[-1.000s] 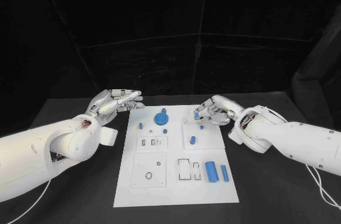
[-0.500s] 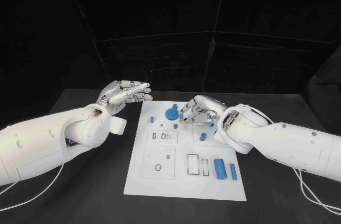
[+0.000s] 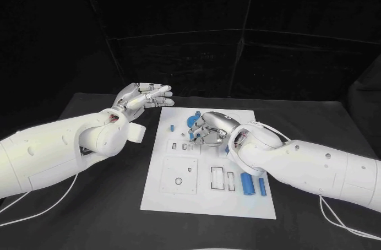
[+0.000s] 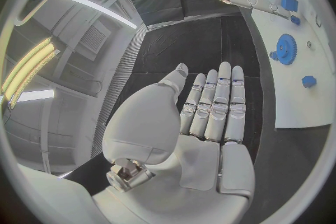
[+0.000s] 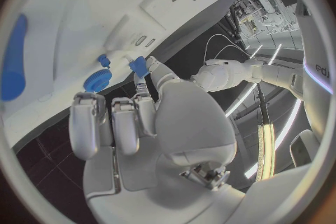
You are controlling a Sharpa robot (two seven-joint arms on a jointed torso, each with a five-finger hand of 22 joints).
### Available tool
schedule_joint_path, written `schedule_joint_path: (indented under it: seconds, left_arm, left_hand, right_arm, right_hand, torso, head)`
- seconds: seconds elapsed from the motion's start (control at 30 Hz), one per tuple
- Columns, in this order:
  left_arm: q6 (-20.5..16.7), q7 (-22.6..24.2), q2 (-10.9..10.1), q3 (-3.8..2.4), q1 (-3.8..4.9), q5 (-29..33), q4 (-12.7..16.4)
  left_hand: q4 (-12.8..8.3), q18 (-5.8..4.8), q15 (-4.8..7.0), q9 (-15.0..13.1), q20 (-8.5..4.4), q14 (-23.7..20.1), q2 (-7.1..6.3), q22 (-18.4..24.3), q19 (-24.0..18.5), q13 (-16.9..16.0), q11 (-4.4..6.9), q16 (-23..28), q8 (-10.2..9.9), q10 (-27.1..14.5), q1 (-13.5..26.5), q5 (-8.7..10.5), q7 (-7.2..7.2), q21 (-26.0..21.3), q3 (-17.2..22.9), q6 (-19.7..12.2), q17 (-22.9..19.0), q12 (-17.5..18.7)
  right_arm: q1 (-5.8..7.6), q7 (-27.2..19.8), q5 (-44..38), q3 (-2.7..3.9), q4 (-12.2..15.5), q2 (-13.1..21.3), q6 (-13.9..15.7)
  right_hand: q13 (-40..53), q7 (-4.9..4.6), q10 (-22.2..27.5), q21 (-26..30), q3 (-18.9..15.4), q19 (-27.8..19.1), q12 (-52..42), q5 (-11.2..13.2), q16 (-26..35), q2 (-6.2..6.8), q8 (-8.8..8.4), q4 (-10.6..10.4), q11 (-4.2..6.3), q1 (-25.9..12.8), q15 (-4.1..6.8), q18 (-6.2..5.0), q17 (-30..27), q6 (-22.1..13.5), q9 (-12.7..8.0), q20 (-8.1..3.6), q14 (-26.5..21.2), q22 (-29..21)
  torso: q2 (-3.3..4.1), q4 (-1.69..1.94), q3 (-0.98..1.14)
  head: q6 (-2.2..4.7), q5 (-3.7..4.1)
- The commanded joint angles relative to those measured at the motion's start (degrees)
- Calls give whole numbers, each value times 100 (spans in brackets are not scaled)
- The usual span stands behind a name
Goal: Assemble the parts on the task board
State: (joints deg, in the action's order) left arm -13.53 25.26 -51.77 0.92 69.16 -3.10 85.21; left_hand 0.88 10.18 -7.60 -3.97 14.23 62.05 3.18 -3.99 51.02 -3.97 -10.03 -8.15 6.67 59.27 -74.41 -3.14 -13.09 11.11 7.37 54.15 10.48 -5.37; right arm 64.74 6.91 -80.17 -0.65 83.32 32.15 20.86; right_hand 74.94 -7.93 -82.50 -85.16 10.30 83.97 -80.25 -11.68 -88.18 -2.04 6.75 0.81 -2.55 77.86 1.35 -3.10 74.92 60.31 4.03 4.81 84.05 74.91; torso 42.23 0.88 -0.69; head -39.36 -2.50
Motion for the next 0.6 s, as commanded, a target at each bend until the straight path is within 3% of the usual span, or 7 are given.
schedule_joint_path:
  seconds: [0.03,0.4,0.6]
  left_arm:
    - [56,78,14,-5,13,-3,-3]
    - [67,64,33,-5,14,-3,-3]
    - [72,59,33,-5,14,-3,2]
  left_hand:
    - [35,40,-19,1,18,13,20,7,35,4,-24,29,-17,15,60,-17,-32,-37,8,12,5,11]
    - [39,40,-19,1,18,14,22,7,36,3,-24,31,-17,16,67,-15,-31,-38,8,14,6,11]
    - [39,40,-19,1,18,14,22,7,36,3,-24,31,-17,16,67,-15,-31,-38,8,14,6,11]
  right_arm:
    - [-15,140,-353,3,-24,-44,1]
    - [-73,210,-506,2,-114,-169,-90]
    - [-94,239,-540,1,-172,-207,-231]
  right_hand:
    - [512,66,34,-21,28,118,40,-17,-26,-12,15,3,10,-3,32,85,1143,90,-4,-34,514,414]
    - [506,64,37,-23,30,122,48,2,-22,22,13,-4,9,-32,33,86,1134,98,-4,-36,512,419]
    - [503,65,38,-24,32,123,52,37,-21,35,11,-13,9,-53,33,86,1130,102,-4,-37,511,420]
  torso:
    - [1,3,8]
    - [-1,-15,9]
    - [-3,-21,-4]
  head:
    - [-18,-14]
    - [-66,-55]
    - [-84,-36]
